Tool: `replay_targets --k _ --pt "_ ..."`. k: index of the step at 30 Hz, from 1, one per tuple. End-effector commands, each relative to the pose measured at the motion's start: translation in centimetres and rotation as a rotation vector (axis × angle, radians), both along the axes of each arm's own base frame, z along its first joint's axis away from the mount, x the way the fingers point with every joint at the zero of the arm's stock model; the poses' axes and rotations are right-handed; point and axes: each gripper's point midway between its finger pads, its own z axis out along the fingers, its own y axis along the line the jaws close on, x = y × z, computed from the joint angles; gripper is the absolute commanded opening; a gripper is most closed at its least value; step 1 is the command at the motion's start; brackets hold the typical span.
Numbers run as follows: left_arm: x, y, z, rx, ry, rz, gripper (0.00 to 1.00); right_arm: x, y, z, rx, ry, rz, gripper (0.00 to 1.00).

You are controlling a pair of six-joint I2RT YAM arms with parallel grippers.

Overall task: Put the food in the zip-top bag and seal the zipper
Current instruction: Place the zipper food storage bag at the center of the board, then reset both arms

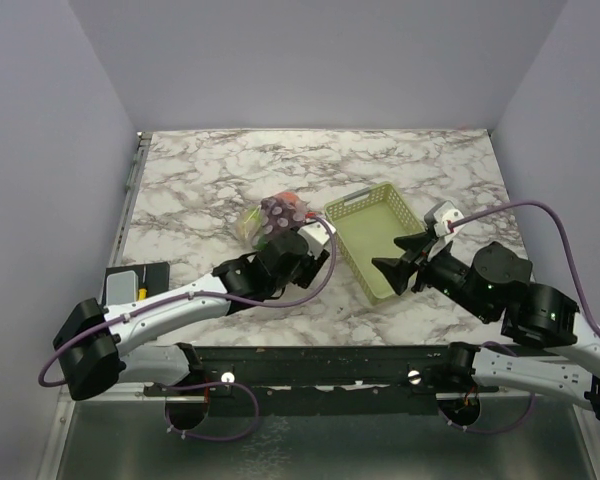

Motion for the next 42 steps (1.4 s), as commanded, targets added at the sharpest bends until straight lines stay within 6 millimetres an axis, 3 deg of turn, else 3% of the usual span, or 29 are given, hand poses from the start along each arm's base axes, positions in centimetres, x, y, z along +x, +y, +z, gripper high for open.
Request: replay_targets --k 1,8,12,16,25,32,36,42 --pt "-2.5 -0.4 0.1 -0.104 0.094 -0.035 0.54 0.7 -0.3 -1.0 -0.015 0.026 -0.058 0.65" --pt "-3.8 0.0 2.0 -0.193 0.098 -0.059 0.71 1.9 -0.7 -2.5 -0.035 0.057 -0.151 0.71" --pt "-4.1 0.3 4.1 -0.248 0.072 -0.067 0.98 2.4 -0.7 -3.6 -0.053 0.077 -0.195 0.75" --pt "-3.2 1.4 6.0 -0.269 0.034 0.013 0.99 3.0 -0.7 -4.3 -0.065 0.079 -0.235 0.78" --pt "-1.4 1.5 7.5 -0.147 0.026 0.065 0.99 4.2 0.6 -5.9 -0.133 0.084 -0.259 0.9" --pt "1.8 3.5 9.9 -0.172 -0.01 0.196 0.99 6.8 1.0 -7.1 -0.169 0.129 -0.291 0.92" --pt "4.5 5.8 11.0 -0.22 -0.005 0.307 0.99 9.3 -0.5 -7.5 -0.122 0.187 -0.327 0.92" --pt "7.9 10.2 11.3 -0.263 -0.022 0.493 0.99 12.5 -4.4 -6.7 0.0 0.238 -0.43 0.93"
